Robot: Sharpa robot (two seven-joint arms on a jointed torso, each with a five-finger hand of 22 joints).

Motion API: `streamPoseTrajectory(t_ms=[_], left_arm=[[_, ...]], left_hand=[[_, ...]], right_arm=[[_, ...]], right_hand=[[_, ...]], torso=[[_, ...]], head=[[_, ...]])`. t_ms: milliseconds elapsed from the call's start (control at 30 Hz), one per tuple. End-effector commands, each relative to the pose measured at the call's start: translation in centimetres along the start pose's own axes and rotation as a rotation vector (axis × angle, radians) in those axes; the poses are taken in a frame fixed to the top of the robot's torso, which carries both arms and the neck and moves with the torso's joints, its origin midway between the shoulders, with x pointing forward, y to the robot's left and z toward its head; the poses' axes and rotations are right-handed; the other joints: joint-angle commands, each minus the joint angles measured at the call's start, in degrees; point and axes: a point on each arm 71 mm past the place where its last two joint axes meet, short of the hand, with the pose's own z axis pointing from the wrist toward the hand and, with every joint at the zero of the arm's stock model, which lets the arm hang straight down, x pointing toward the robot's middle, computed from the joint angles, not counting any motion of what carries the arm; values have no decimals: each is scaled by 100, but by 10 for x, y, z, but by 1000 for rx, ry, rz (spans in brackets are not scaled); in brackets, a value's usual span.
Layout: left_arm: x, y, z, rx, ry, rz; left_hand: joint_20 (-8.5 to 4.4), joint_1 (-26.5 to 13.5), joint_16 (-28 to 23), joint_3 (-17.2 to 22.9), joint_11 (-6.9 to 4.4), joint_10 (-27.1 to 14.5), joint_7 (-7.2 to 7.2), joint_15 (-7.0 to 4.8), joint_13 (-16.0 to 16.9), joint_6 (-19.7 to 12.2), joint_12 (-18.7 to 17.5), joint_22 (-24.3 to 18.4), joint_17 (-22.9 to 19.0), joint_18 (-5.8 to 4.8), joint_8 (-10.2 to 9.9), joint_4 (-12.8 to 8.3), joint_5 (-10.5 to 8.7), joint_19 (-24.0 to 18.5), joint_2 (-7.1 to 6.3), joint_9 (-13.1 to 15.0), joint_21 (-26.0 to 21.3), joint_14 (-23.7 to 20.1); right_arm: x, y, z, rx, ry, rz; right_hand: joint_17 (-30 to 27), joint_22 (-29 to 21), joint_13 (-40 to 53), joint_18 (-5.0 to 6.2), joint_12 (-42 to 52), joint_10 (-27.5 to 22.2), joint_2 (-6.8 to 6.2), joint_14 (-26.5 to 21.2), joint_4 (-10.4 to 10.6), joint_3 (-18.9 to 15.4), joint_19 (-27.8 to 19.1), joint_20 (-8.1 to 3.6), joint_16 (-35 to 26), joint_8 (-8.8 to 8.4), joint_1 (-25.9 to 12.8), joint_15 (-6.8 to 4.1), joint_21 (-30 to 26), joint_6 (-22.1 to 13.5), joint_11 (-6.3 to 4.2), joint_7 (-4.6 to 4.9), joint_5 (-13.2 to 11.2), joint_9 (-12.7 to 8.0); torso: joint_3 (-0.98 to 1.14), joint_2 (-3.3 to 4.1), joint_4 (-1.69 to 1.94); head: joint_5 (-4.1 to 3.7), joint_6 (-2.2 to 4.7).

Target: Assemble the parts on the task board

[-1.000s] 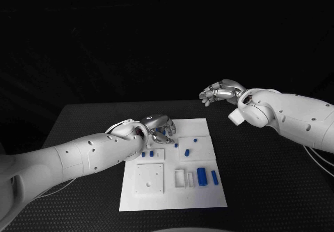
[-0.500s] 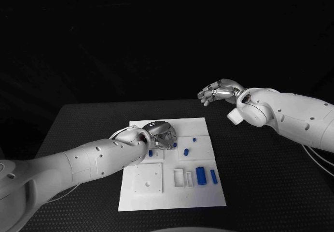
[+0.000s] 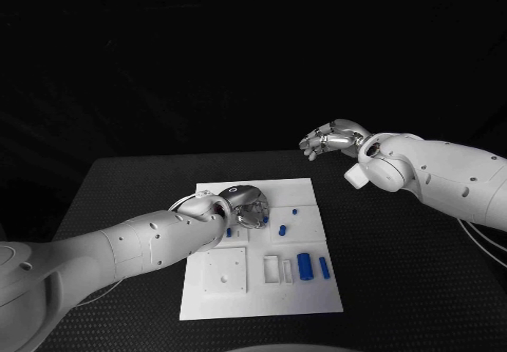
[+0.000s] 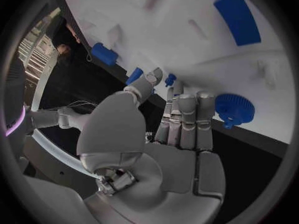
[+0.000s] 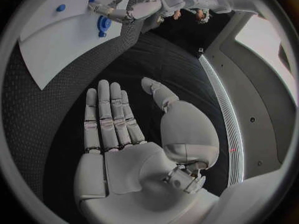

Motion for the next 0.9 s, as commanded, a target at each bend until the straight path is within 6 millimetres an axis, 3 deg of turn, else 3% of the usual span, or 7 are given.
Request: streamPoseTrajectory(t_ms=[33, 533, 700, 900], left_arm=[[2, 1, 1, 0, 18, 5], [13, -2, 4, 6, 46, 2], [14, -2, 5, -1, 52, 1], [15, -6, 7, -2, 48, 1]], left_hand=[[8, 4, 31, 5, 46, -33, -6, 21, -6, 46, 19, 12, 1, 690, 27, -48, 44, -10, 69, 12, 0, 1], [-8, 39, 56, 7, 12, 66, -94, -11, 4, 241, 45, 30, -9, 679, 147, -126, 44, -7, 256, 61, 8, 30], [-14, -101, 57, -74, 14, 66, -96, -10, -4, 243, 28, 35, -16, 667, 143, -99, -26, -2, 191, 58, 11, 32], [-34, -152, 59, -88, -21, 167, -133, -43, 17, 327, 68, 35, -23, 670, 187, -79, -39, 8, 203, 78, 7, 35]], right_arm=[[1, 1, 0, -10, 3, -2], [2, 2, 1, -10, 6, -2], [2, 2, 1, -11, 6, -2], [3, 2, 2, -12, 8, -1]], right_hand=[[-9, 10, -7, 80, -26, 47, 10, -20, 0, 24, -30, 6, -14, 17, -4, 24, 25, 36, 8, -2, 24, -9], [-9, 10, -7, 80, -25, 49, 14, -20, 3, 27, -29, 7, -13, 19, -3, 24, 27, 39, 8, -3, 21, -9], [-9, 10, -7, 80, -24, 50, 14, -19, 3, 27, -28, 7, -13, 19, -3, 24, 27, 40, 8, -3, 21, -9], [-9, 10, -7, 80, -24, 51, 15, -19, 4, 28, -28, 7, -13, 20, -3, 24, 27, 41, 7, -3, 20, -9]], torso=[[1, -1, 3], [1, 4, -2], [4, 0, 5], [5, -1, -1]], head=[[2, 9], [-5, -13], [-16, -18], [-9, -19]])
